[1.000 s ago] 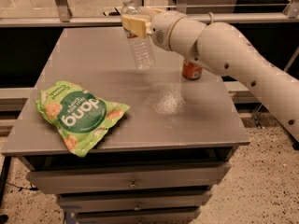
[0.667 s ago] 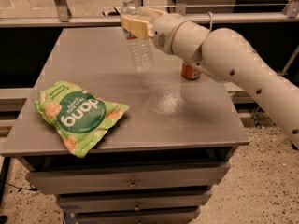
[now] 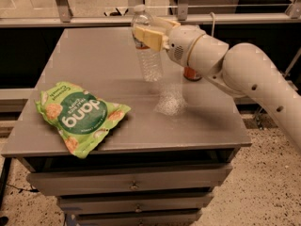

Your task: Place water bottle upright

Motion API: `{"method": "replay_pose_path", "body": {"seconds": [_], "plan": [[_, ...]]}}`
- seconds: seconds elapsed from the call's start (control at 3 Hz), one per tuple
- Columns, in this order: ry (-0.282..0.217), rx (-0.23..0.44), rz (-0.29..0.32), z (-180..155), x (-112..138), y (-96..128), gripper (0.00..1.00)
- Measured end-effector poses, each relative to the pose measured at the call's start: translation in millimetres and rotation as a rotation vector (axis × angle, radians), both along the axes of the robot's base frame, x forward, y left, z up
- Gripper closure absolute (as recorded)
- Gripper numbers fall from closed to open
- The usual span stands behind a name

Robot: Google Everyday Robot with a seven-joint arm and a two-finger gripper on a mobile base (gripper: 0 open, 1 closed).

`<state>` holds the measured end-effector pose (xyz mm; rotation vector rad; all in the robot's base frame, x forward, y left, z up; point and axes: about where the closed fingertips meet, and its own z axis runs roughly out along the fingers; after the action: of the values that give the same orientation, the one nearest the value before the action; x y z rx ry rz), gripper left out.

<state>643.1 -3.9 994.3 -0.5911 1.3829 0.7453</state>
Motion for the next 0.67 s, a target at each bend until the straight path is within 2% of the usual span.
{"method": "replay_pose_path", "body": {"seconds": [0.67], "plan": [[-0.002, 0.082, 0.007, -16, -19, -54, 1.00]]}}
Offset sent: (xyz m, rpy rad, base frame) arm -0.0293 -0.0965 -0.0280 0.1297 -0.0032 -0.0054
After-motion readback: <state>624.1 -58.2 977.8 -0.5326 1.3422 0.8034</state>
